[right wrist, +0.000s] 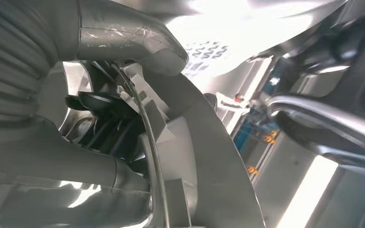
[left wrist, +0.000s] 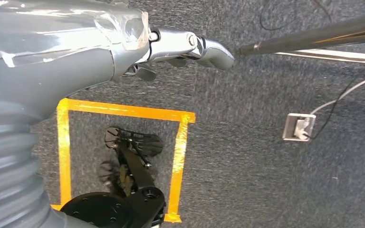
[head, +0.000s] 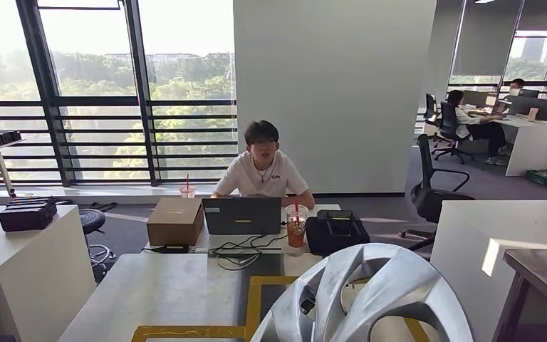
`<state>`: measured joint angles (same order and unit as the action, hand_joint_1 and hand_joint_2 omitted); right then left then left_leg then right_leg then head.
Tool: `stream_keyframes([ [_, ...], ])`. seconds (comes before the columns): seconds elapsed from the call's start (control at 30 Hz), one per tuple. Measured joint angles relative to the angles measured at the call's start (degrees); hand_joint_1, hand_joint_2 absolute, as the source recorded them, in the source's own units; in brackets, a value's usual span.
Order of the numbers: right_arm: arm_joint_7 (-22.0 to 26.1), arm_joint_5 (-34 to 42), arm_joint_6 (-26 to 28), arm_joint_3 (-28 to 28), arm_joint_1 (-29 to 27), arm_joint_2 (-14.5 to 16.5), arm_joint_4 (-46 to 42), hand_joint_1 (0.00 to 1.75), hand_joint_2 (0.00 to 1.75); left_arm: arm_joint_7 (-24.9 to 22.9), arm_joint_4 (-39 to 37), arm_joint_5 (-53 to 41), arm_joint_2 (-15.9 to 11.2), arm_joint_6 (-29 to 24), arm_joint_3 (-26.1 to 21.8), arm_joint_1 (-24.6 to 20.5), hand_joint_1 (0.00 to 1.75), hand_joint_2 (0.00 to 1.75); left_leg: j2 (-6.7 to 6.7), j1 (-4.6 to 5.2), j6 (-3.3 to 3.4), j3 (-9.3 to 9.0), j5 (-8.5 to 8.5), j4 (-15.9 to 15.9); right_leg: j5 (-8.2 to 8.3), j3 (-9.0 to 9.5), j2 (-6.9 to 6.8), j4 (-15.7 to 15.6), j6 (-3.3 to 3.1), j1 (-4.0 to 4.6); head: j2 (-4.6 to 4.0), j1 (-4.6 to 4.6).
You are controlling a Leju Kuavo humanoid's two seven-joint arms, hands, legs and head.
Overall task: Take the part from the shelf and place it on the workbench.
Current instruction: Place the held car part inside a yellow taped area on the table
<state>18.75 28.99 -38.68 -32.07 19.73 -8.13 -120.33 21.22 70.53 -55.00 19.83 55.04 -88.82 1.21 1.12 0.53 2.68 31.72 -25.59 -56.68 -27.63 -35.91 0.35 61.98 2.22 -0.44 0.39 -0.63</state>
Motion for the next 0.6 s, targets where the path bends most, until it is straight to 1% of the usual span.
stream_keyframes([
  [0.03,-0.3,-0.6,0.7,0.0,0.0,0.0,0.0,1.75,1.75,0.0,0.0,0.0,0.0,0.0,0.0,0.0,0.0,1.75,0.05,0.05,-0.27,-0.25,-0.33,0.0,1.33,0.99,-0.12,-3.0,-0.43,0.12,-0.02,0.03],
  [0.07,-0.6,-1.1,1.5,0.2,0.0,0.0,0.0,1.75,1.75,0.0,0.0,0.1,0.0,0.0,0.0,0.1,0.0,1.75,0.04,0.11,-0.58,-0.35,-0.61,-0.1,2.2,1.56,-0.2,-4.6,-1.07,0.25,-0.02,0.03],
  [0.1,-0.9,-1.5,2.3,0.3,0.0,0.0,0.1,1.75,1.75,-0.1,0.0,0.3,0.0,0.0,0.0,0.2,0.0,1.75,0.03,0.17,-0.9,-0.37,-0.74,-0.2,2.31,1.66,-0.26,-4.9,-1.94,0.38,-0.02,0.05],
  [0.13,-1.2,-1.8,3.1,0.5,0.0,0.0,0.1,1.75,1.75,-0.2,0.0,0.6,0.0,0.0,0.0,0.3,0.0,1.75,0.0,0.19,-1.19,-0.31,-0.87,-0.4,2.43,1.9,-0.26,-5.1,-2.54,0.34,-0.02,0.04],
  [0.17,-1.6,-2.1,4.0,0.8,0.0,0.0,0.2,1.75,1.75,-0.4,0.0,1.0,-0.1,-0.2,0.0,0.4,0.0,1.75,-0.06,0.19,-1.45,-0.28,-1.09,-0.6,2.76,2.2,-0.22,-5.2,-2.83,0.17,0.01,0.05],
  [0.2,-1.7,-2.3,4.7,1.1,0.0,-0.1,0.3,1.75,1.75,-0.7,0.0,1.5,-0.1,-0.5,0.0,0.4,0.0,1.75,-0.15,0.15,-1.74,-0.07,-1.55,-1.4,2.74,2.49,-0.23,-5.3,-3.08,-0.02,0.0,0.0],
  [0.23,-1.5,-2.4,5.2,1.6,-0.2,-0.2,0.5,1.75,1.75,-1.0,0.0,1.9,-0.1,-0.8,0.0,0.5,0.0,1.75,-0.26,0.02,-2.06,0.67,-2.51,-2.9,2.67,2.8,-0.23,-5.4,-3.27,-0.2,0.0,-0.07],
  [0.27,-0.9,-2.6,5.5,2.3,-0.4,-0.4,0.9,1.75,1.75,-1.2,0.0,2.2,-0.2,-1.2,0.0,0.5,0.0,1.75,-0.39,-0.19,-2.41,2.08,-3.9,-5.6,2.58,2.97,-0.26,-5.4,-3.45,-0.27,0.01,-0.13],
  [0.33,0.8,-3.4,4.8,4.1,-1.5,-1.1,1.9,1.75,1.75,-1.3,0.0,2.4,-0.2,-1.8,0.0,0.7,0.0,1.75,-0.65,-0.68,-3.06,6.25,-7.11,-13.1,2.35,3.05,-0.29,-5.4,-3.71,-0.26,0.01,-0.24],
  [0.37,1.6,-3.9,4.2,5.2,-2.4,-1.5,2.6,1.75,1.75,-1.4,0.0,2.4,-0.2,-2.1,0.0,0.8,0.0,1.75,-0.75,-0.88,-3.24,8.04,-7.96,-15.9,2.26,3.08,-0.28,-5.4,-3.75,-0.24,0.01,-0.26],
  [0.4,2.1,-4.5,3.6,6.4,-3.2,-1.8,3.3,1.75,1.75,-1.5,0.0,2.5,-0.1,-2.4,0.0,0.9,0.0,1.75,-0.82,-1.0,-3.32,8.95,-7.84,-16.8,2.17,3.14,-0.28,-5.4,-3.76,-0.23,0.01,-0.26],
  [0.43,2.4,-4.9,3.0,7.7,-4.0,-2.0,4.2,1.75,1.75,-1.6,0.0,2.6,-0.1,-2.6,0.0,1.0,0.0,1.75,-0.85,-1.08,-3.3,8.66,-6.58,-15.4,2.08,3.25,-0.25,-5.4,-3.71,-0.22,0.01,-0.27],
  [0.47,2.5,-5.3,2.6,8.9,-4.5,-2.2,5.0,1.75,1.75,-1.8,0.0,2.7,-0.1,-2.7,0.0,1.0,0.0,1.75,-0.85,-1.09,-3.12,7.28,-4.46,-12.0,2.01,3.41,-0.2,-5.4,-3.65,-0.21,0.01,-0.27],
  [0.5,2.5,-5.6,2.4,10.0,-4.9,-2.3,5.7,1.75,1.75,-1.9,0.0,2.8,-0.2,-2.8,0.0,1.0,0.0,1.75,-0.87,-1.02,-2.82,5.39,-2.2,-7.6,1.94,3.55,-0.15,-5.4,-3.56,-0.2,0.01,-0.27],
  [0.53,2.5,-5.9,2.3,11.0,-5.2,-2.4,6.3,1.75,1.75,-1.9,0.1,2.9,-0.2,-2.8,0.0,1.0,0.0,1.75,-0.92,-0.87,-2.55,3.78,-0.83,-4.0,1.89,3.63,-0.1,-5.5,-3.43,-0.12,0.01,-0.26],
  [0.57,2.5,-6.1,2.2,11.8,-5.4,-2.5,6.8,1.75,1.75,-2.0,0.1,2.9,-0.2,-2.9,0.0,1.0,0.0,1.75,-0.96,-0.7,-2.25,2.66,-0.06,-1.5,1.83,3.62,-0.06,-5.5,-3.23,-0.06,0.01,-0.26],
  [0.6,2.5,-6.2,2.1,12.4,-5.6,-2.5,7.2,1.75,1.75,-2.0,0.1,2.9,-0.2,-2.9,0.0,1.0,0.0,1.75,-0.99,-0.5,-1.93,2.24,0.11,-0.4,1.76,3.59,-0.04,-5.5,-2.96,-0.02,0.01,-0.24],
])
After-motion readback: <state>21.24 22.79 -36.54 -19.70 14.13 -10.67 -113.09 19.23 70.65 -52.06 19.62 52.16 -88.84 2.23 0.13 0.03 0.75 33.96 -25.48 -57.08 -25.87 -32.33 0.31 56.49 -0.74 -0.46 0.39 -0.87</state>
